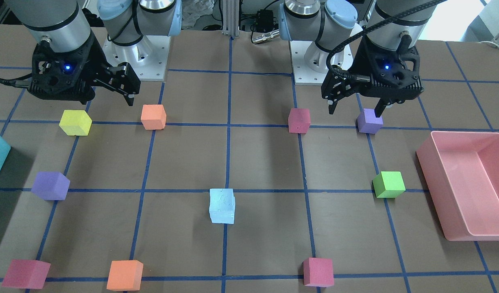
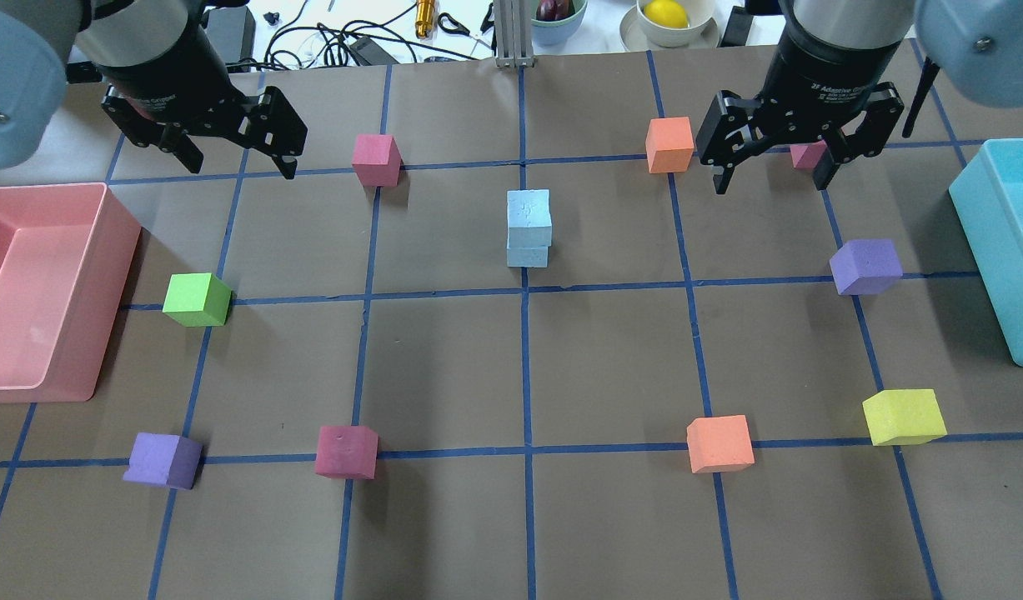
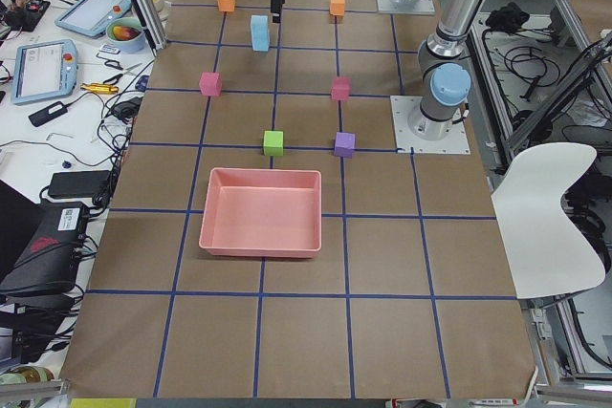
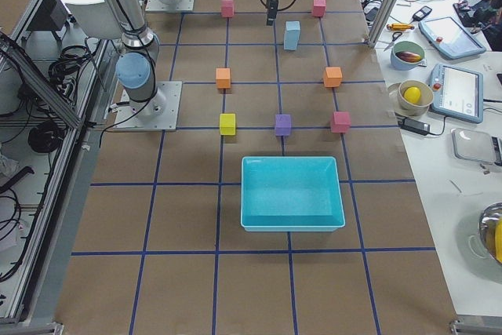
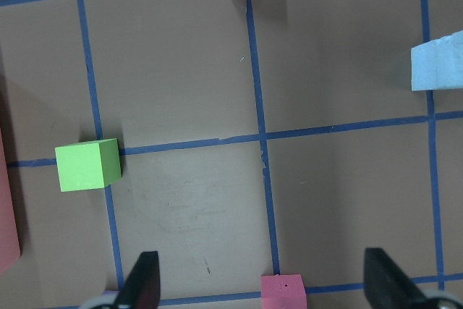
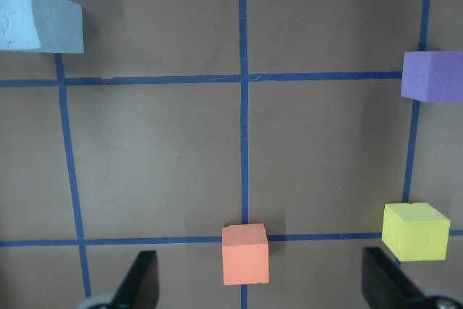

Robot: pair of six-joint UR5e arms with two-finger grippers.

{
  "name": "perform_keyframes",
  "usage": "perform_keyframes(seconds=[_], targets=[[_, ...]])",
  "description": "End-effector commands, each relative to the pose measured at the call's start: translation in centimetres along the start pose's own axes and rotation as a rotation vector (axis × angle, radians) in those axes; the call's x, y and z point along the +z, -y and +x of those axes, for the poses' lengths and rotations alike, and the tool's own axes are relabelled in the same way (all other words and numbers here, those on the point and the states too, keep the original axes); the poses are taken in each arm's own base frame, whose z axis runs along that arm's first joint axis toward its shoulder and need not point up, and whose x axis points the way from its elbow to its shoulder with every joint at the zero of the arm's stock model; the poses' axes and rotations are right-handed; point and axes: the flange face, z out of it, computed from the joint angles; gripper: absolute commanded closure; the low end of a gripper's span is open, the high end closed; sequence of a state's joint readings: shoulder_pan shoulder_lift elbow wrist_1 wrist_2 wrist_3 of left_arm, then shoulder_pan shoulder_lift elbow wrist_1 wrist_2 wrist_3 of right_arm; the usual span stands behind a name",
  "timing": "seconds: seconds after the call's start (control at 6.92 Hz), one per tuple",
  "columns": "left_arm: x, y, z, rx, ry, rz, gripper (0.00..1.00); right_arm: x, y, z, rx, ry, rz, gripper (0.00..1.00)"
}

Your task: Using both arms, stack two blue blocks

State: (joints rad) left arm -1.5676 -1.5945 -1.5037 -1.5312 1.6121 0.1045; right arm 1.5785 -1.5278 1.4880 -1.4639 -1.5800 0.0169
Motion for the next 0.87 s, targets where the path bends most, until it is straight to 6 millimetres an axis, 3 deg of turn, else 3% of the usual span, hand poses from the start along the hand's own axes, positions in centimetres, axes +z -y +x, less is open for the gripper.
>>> perform_keyframes(seconds=[0.0, 0.72], targets=[[-0.12, -0.25, 0.09, 0.005, 0.001, -0.002, 0.0, -0.01, 0.01, 0.0, 0.0, 0.0, 0.001, 0.0], [0.04, -0.27, 0.02, 0.025, 0.001, -0.005, 0.0, -0.1, 0.1, 0.0, 0.0, 0.0, 0.01, 0.0]])
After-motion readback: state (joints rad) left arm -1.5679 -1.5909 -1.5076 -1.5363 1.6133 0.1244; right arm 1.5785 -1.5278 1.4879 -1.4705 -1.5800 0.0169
